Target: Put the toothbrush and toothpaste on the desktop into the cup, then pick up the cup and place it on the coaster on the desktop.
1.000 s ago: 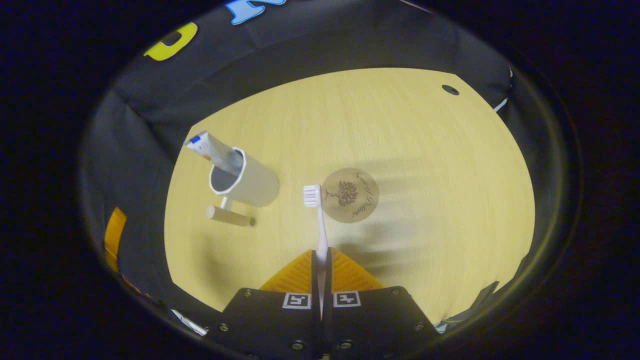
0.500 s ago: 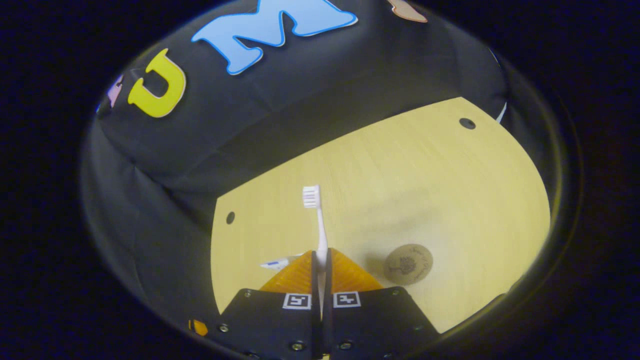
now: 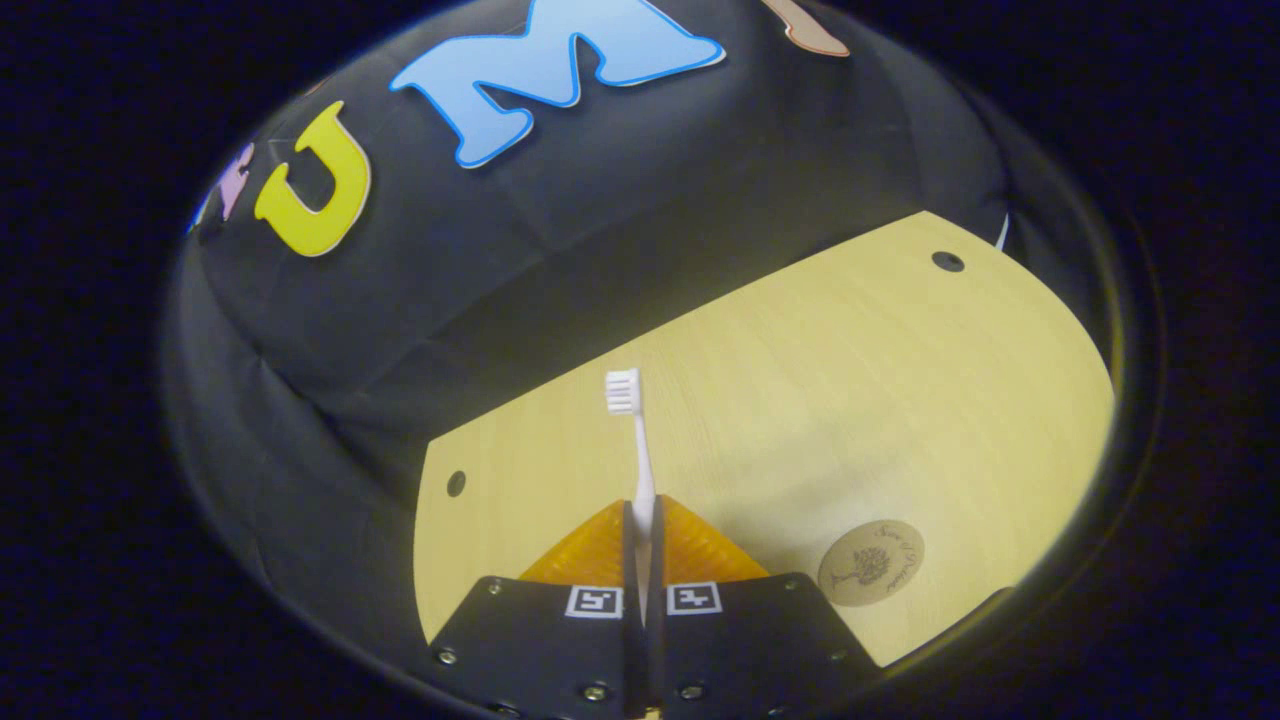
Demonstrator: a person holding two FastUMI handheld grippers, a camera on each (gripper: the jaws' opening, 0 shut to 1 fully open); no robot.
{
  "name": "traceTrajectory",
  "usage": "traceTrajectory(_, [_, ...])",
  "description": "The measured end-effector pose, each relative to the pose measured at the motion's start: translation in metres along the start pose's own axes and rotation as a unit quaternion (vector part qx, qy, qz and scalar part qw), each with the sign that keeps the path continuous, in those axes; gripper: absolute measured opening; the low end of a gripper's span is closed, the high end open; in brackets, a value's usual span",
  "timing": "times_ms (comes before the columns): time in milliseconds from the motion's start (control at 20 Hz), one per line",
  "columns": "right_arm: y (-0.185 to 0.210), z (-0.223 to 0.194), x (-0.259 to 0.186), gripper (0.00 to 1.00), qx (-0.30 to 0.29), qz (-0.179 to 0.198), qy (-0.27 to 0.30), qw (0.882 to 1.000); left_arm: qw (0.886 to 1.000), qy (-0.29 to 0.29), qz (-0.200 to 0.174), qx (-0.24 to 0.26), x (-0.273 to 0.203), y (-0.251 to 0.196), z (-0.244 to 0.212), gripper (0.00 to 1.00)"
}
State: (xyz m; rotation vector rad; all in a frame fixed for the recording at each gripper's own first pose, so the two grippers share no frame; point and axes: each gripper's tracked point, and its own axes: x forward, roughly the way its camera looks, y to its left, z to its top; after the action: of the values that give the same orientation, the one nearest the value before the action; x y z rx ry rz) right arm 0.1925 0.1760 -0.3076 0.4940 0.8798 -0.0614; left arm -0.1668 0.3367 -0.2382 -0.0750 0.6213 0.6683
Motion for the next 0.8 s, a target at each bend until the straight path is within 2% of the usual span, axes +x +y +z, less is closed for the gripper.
traceTrajectory(250, [-0.002,-0.025,0.006,0.03,0.005,0.023,-0.023,0.999,1.000,0.013,-0.001,0.005,-0.006,0.000,-0.012,0.61])
traceTrajectory(400, [-0.007,-0.039,-0.011,0.06,-0.012,0.028,-0.038,0.999,1.000,0.015,-0.017,0.012,-0.006,-0.016,-0.012,0.61])
traceTrajectory(550, [-0.008,-0.055,-0.026,0.09,-0.027,0.039,-0.033,0.998,0.999,0.014,-0.042,0.023,-0.004,-0.043,-0.009,0.61])
traceTrajectory(600, [-0.008,-0.064,-0.030,0.13,-0.033,0.043,-0.025,0.998,0.998,0.012,-0.053,0.026,-0.004,-0.053,-0.007,0.61])
traceTrajectory(800, [-0.023,-0.090,-0.048,0.15,-0.049,0.044,-0.005,0.998,0.993,0.005,-0.108,0.045,0.000,-0.105,0.001,0.61])
